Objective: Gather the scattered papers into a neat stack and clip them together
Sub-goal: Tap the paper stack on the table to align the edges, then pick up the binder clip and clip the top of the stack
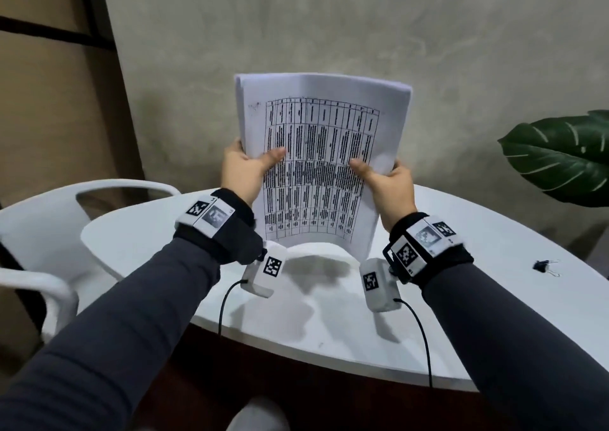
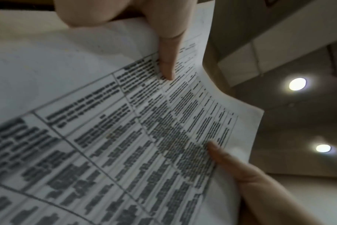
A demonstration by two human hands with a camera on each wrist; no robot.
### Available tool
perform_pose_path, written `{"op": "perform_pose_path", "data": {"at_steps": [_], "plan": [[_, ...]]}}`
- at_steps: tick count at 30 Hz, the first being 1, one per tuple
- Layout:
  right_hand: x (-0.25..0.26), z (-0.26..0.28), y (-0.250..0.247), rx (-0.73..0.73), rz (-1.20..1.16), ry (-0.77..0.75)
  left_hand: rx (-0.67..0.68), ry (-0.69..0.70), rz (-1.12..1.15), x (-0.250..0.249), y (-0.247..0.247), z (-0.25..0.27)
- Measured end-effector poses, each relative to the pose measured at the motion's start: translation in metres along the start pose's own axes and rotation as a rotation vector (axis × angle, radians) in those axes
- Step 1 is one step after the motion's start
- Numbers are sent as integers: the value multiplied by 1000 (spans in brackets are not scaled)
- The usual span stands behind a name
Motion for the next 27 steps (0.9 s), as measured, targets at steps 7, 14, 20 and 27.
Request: {"op": "perform_pose_path", "data": {"at_steps": [7,14,20,27], "plan": [[-62,25,-13,193,127,283,76,-183,-62,60,-16,23],[-57,19,-7,227,228,343,84,-206,-99,61,-7,19],[-37,14,-5,157,192,146,57,-63,-63,39,-3,19],[-72,44,-5,377,277,343,106,-151,-89,71,-11,36]]}}
Point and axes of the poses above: each hand's wrist, its own z-axis away from the middle knuckle, its own y-axis out of the palm, x = y × z, the point moved 9 cm from there along -z, towards the middle knuckle, and after that the axes turned 15 degrees about -x, right-handed, at the moved point
